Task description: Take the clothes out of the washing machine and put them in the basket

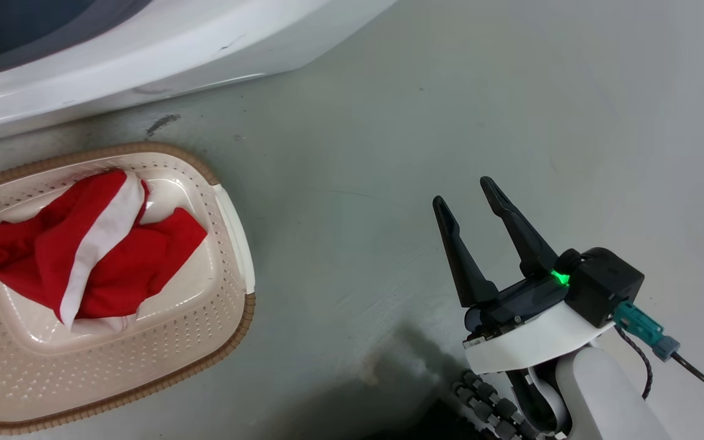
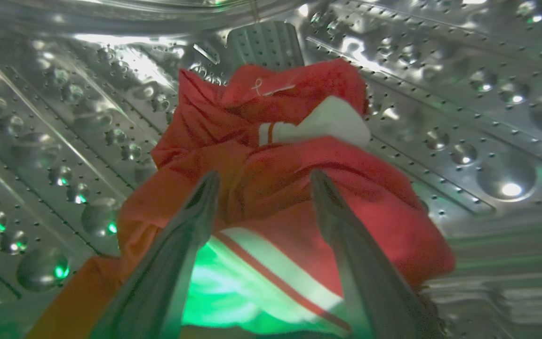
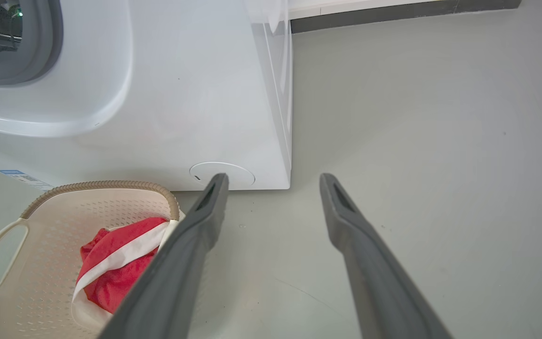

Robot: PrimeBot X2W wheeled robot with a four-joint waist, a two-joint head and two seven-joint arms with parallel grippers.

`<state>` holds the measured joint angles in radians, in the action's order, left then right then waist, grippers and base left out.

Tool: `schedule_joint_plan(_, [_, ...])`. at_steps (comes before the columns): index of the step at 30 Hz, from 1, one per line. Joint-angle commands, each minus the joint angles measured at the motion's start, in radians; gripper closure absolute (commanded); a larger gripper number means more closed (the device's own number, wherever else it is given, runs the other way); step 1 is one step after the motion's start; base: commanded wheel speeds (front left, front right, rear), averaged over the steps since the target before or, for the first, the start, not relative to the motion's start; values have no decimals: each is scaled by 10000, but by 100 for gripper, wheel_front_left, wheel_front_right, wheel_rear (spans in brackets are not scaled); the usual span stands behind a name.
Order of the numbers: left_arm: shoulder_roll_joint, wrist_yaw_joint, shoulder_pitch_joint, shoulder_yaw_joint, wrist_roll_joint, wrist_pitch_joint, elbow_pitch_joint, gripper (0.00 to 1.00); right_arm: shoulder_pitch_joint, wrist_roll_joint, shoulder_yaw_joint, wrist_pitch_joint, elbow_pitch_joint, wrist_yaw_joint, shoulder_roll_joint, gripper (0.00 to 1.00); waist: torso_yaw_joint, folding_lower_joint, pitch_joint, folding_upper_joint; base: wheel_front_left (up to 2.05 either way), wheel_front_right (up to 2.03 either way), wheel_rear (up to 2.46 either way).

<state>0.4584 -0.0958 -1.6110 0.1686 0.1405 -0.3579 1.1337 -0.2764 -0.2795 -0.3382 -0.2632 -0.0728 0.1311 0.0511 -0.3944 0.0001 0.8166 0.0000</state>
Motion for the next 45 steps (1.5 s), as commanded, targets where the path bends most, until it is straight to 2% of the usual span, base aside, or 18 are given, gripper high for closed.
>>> schedule_joint_plan(1, [32, 26, -93, 20, 12, -184, 81, 0, -80, -50, -25, -20, 47, -7, -17, 0, -72, -1, 68, 0, 0, 0, 0])
schedule_joint_plan(6, [67, 168, -342, -75, 246, -1441, 370, 0, -55, -133, -130, -21, 71, -7, -18, 0, -187, -1, 143, 0, 0, 0, 0])
schedule_joint_plan(7, [64, 267, -358, -125, 291, -1547, 361, 20, -64, -150, -139, -21, 58, -7, -18, 0, -199, -1, 151, 0, 0, 0, 0])
schedule_joint_plan(9, [38, 396, -325, -207, 421, -1809, 374, 100, -88, -157, -161, -21, 44, -7, -18, 0, -229, -1, 154, 0, 0, 0, 0])
schedule_joint_plan(14, [77, 851, -16, -428, 631, -1533, 5, 100, -126, -216, -167, -21, 20, -7, -18, 0, -257, -1, 98, 0, 0, 0, 0])
schedule_joint_plan(18, [20, 1028, 316, -476, 722, -944, -464, 100, -135, -167, -84, -21, -47, -7, -18, 0, -152, -1, -84, 0, 0, 0, 0])
schedule_joint_plan(25, [-117, 964, 1339, -342, 752, 704, -1268, 100, -192, -27, 106, -22, -149, -7, -14, 0, 224, -1, -797, 0, 0, 0, 0])
schedule_joint_plan(35, [-522, 940, 3486, -68, 724, 3964, -1454, 100, 310, 426, 478, -20, -724, -7, -8, 0, 833, -1, -3010, 0, 0, 0, 0])
schedule_joint_plan(42, [-1082, 896, 4925, -181, 1099, 5633, -1146, 100, 915, 819, 736, -20, -1102, -7, -7, 0, 1253, -1, -4711, 0, 0, 0, 0])
schedule_joint_plan(45, [-1403, 864, 5561, -221, 1258, 5975, -1225, 100, 1160, 927, 779, 34, -1167, -7, -8, 0, 1447, -1, -5321, 0, 0, 0, 0])
